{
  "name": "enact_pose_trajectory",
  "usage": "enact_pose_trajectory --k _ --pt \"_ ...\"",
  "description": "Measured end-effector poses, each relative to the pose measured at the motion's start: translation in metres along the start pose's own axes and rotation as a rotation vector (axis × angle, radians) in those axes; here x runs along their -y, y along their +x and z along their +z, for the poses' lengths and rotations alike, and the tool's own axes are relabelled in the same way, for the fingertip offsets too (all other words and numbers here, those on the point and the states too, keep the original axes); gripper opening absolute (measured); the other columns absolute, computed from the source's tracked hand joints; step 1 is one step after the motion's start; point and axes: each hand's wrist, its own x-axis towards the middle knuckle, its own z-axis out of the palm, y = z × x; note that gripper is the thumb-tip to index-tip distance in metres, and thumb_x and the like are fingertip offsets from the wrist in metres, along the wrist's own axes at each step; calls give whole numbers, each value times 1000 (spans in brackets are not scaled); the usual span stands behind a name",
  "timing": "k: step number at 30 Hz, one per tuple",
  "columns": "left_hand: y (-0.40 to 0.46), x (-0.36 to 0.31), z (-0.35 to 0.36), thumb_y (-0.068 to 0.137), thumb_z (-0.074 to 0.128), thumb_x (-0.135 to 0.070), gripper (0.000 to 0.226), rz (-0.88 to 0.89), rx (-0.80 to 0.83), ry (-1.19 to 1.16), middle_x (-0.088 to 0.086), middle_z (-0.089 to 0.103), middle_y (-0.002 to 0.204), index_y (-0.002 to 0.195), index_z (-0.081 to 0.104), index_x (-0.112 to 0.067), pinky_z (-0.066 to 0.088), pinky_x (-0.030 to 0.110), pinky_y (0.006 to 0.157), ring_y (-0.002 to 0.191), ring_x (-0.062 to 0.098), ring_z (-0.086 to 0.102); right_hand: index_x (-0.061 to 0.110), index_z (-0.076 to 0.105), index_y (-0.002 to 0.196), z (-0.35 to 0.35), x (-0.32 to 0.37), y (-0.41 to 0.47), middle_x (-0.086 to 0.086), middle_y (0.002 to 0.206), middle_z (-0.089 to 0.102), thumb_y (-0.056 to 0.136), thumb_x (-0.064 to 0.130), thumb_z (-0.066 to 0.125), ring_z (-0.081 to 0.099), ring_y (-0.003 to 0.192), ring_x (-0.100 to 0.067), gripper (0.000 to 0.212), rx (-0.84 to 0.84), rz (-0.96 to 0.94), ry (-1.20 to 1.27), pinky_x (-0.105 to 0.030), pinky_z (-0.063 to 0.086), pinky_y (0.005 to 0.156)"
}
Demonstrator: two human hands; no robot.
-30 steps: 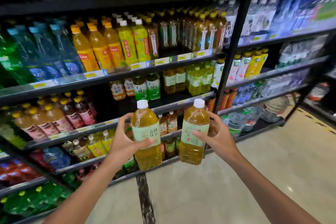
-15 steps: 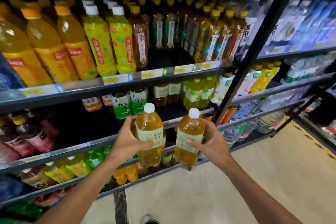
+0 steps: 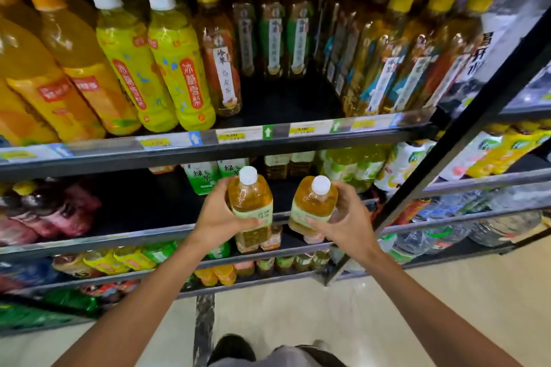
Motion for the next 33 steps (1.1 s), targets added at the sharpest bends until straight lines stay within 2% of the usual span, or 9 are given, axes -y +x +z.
enact_pose_trajectory --k 2,3,7,12,16,20,23,27,33 --pt "2 -4 9 50 102 -11 97 -11 -58 7 -3 64 120 132 49 -20 50 13 86 105 3 64 48 47 122 -4 -5 15 37 118 61 62 20 97 62 115 2 82 2 -35 37 -27 53 99" --pt "4 -5 12 50 102 -10 96 -21 -85 -3 -4 65 119 131 50 -21 50 14 85 104 4 64 44 48 126 -6 -8 23 36 120 60 64 19 96 61 117 2 82 15 -45 51 -27 53 99" --pt "8 -3 23 51 102 -14 92 -18 -167 -12 -3 66 119 129 54 -21 54 31 95 107 11 66 28 48 135 -1 -23 51 19 131 60 68 21 95 59 124 -4 82 34 -87 96 -32 50 106" --pt "9 0 38 53 102 -18 90 18 -256 -15 -4 66 121 130 55 -22 56 34 96 109 9 66 39 47 134 19 -44 69 15 133 58 67 33 94 56 126 -6 83 -18 6 152 -39 48 109" --pt "14 3 44 54 102 -20 89 50 -310 -17 -5 65 122 130 55 -24 56 37 99 112 9 65 35 47 136 31 -62 82 12 133 59 66 40 93 57 126 -9 84 9 38 134 -43 49 108" --pt "18 -4 46 58 99 -18 84 184 -309 77 -9 58 125 128 53 -29 49 25 100 119 6 57 37 44 137 37 -75 90 11 133 59 70 29 92 57 126 -6 83 12 77 128 -40 47 110" --pt "26 -3 48 60 98 -17 83 224 -291 110 -12 57 121 127 52 -30 46 15 98 116 -3 54 36 40 140 41 -78 97 10 135 59 71 30 91 56 127 -7 86 21 104 112 -38 46 111" --pt "40 7 58 57 99 -19 83 137 -297 59 -20 59 118 124 53 -32 46 9 94 112 -8 56 26 36 146 41 -74 103 7 138 57 77 30 87 54 128 -8 86 44 98 87 -31 45 111" --pt "58 26 76 58 99 -14 83 47 -249 -3 -12 64 119 125 54 -32 45 4 92 107 -18 56 29 30 149 47 -75 98 9 145 51 84 33 81 48 134 -5 82 30 69 48 -36 42 115"
